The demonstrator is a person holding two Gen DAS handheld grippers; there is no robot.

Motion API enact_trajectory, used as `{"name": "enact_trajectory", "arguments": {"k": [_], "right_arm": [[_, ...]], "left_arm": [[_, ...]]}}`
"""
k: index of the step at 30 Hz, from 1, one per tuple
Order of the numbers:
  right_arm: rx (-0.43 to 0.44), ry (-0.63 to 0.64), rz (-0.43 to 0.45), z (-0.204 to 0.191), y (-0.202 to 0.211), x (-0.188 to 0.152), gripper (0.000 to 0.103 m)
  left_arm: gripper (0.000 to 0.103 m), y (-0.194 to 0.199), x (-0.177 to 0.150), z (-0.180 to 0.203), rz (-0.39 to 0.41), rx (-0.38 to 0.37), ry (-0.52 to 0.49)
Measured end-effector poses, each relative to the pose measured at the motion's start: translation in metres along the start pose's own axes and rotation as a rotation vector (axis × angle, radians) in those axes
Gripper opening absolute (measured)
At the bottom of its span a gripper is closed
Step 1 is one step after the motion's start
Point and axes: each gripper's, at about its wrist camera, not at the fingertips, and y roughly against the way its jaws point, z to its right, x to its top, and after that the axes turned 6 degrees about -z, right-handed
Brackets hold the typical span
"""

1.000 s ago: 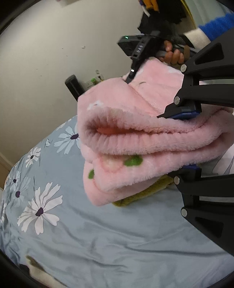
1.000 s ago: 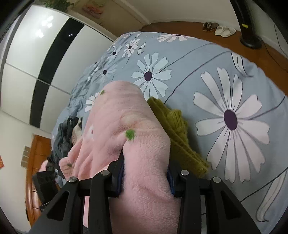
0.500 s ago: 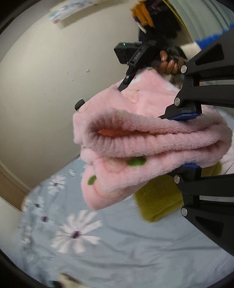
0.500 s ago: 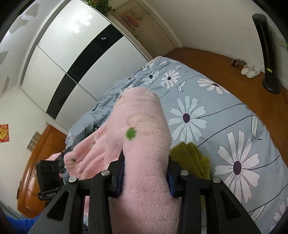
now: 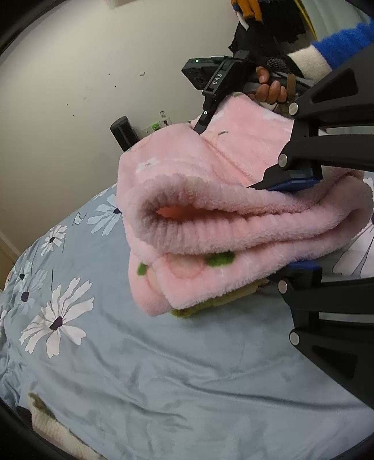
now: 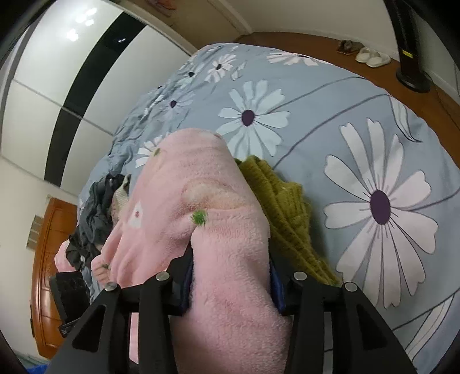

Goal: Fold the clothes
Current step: 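Lower the folded fleece onto the olive blanket and open both grippers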

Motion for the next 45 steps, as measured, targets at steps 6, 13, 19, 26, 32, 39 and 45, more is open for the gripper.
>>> {"name": "enact_trajectory", "arguments": {"k": [6,13,19,26,32,39,45], "right_arm": [[-0.057,0.072,0.027,-0.02,0.029,-0.01,0.062],[-0.282,0.192,0.125,-0.047,0.077,-0.031,0.065],[-0.277,0.37,0.158,-0.102,0.065,-0.051,0.065],[-0.321,0.328,0.102,-0.066,0.034,-0.074,0.063],[-0.303,0.294,0.168,-0.051,0.034,-0.09,0.063],[-0.351,0.239,0.139,-0.033,0.003,-0.089,0.064],[-0.332,0.237,0.202,-0.052,0.031,-0.089,0.064]], "left_arm": [[0.05,0.026,0.006,0.012,0.034,0.076,-0.079],[0.055,0.065,0.009,0.055,0.197,0.257,-0.278],[0.055,0.015,0.012,0.105,0.151,0.309,-0.489],[0.055,-0.021,0.018,0.065,0.067,0.355,-0.449],[0.055,-0.028,0.014,0.058,0.071,0.359,-0.475],[0.055,-0.044,0.006,0.059,0.037,0.41,-0.534],[0.056,-0.013,-0.012,0.085,0.125,0.374,-0.546]]}}
